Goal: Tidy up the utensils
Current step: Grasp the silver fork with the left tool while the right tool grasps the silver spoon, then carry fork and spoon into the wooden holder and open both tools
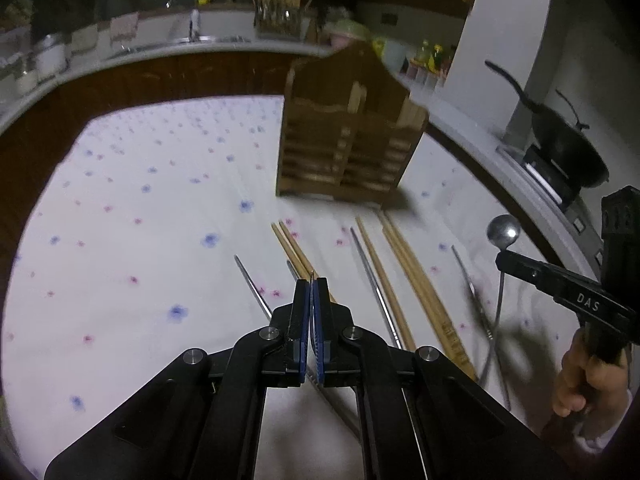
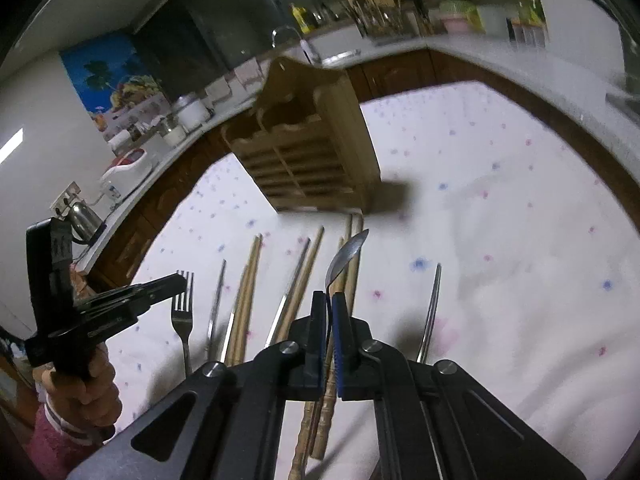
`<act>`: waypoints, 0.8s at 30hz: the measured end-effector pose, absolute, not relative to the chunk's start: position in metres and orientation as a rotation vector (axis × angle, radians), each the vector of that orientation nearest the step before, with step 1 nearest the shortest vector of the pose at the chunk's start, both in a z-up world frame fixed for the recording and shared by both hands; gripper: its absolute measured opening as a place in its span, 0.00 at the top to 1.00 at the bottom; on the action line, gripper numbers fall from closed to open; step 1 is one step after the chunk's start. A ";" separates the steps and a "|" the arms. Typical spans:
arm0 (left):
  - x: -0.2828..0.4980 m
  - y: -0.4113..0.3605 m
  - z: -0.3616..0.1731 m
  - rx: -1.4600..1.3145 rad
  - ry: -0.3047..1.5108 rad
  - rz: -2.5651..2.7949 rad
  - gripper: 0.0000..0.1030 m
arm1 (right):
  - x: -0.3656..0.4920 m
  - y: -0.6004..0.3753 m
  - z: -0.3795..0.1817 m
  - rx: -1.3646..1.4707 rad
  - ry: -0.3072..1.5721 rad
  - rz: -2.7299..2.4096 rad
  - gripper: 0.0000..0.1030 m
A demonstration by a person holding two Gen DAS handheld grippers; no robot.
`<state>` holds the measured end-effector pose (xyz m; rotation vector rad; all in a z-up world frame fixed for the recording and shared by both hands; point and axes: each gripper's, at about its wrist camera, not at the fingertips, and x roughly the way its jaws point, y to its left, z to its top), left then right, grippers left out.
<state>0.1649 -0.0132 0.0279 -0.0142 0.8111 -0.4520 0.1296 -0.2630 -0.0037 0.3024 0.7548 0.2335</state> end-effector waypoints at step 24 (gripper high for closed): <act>0.173 0.019 0.115 -0.094 0.553 -0.265 0.98 | 0.131 -0.267 0.074 0.224 0.526 0.200 0.98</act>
